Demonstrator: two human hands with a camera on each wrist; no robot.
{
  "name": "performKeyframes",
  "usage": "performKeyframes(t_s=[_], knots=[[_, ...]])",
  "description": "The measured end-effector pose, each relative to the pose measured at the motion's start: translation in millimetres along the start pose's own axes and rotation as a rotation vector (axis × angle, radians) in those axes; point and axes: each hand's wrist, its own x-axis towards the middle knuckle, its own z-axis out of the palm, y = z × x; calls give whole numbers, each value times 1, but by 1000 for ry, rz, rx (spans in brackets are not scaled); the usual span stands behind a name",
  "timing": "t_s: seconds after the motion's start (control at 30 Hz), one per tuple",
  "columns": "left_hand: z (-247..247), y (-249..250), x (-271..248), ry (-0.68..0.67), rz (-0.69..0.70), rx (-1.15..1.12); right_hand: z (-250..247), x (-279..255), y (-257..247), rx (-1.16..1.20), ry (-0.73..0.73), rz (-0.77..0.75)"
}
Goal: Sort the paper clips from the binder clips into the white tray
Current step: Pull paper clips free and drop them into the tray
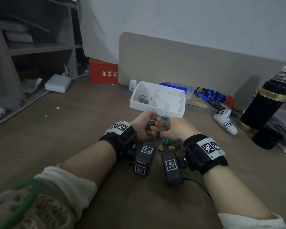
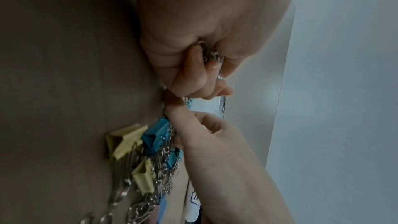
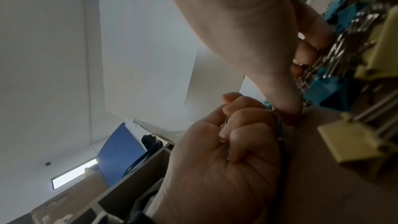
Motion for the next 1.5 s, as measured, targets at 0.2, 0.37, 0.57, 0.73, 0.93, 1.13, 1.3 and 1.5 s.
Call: performKeyframes(t_s=[0.2, 0.37, 0.57, 0.73, 0.93, 1.13, 1.3, 1.5], knots=[[1, 0, -1, 12, 6, -1, 5, 6, 0, 54, 24, 7], [1, -1, 0, 17, 15, 0, 8, 10, 2, 84, 61, 9], [1, -1, 1, 19, 17, 11, 9, 10, 5, 70, 87, -53], [1, -1, 2, 15, 21, 11, 8, 7, 5, 29, 55, -78], [0, 0, 2, 7, 22, 15, 4, 0, 2, -9, 21, -112], [0, -1, 2, 15, 19, 8, 4, 0, 2, -35, 12, -127], [0, 0, 2, 7, 21, 1, 3, -2, 1, -36, 15, -118], [0, 0, 2, 2, 26, -4, -2, -6, 0, 53, 70, -95]])
